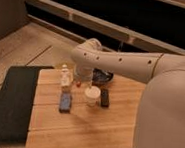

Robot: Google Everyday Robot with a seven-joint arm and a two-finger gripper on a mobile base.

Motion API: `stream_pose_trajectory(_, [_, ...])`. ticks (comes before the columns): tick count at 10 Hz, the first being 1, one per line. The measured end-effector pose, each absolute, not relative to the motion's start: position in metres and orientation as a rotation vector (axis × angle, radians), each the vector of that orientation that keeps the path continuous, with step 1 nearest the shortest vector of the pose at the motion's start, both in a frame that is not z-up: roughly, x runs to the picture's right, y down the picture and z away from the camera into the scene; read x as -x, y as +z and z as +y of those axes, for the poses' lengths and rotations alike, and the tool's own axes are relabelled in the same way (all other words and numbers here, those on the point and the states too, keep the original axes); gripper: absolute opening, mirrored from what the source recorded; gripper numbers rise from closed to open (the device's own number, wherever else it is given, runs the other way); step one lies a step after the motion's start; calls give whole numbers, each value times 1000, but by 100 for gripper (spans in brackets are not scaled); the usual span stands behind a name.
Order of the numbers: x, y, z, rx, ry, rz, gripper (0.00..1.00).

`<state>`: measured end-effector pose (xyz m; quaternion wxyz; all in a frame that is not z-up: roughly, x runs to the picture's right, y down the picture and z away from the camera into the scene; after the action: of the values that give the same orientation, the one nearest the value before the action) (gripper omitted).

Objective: Pick up the ceramic cup

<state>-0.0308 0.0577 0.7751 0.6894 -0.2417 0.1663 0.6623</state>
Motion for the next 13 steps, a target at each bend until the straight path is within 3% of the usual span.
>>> stream_pose_trajectory(10, [33,832,96,682,1440,487,65])
stream_pose_trajectory(13, [44,848,114,816,1389,466,39])
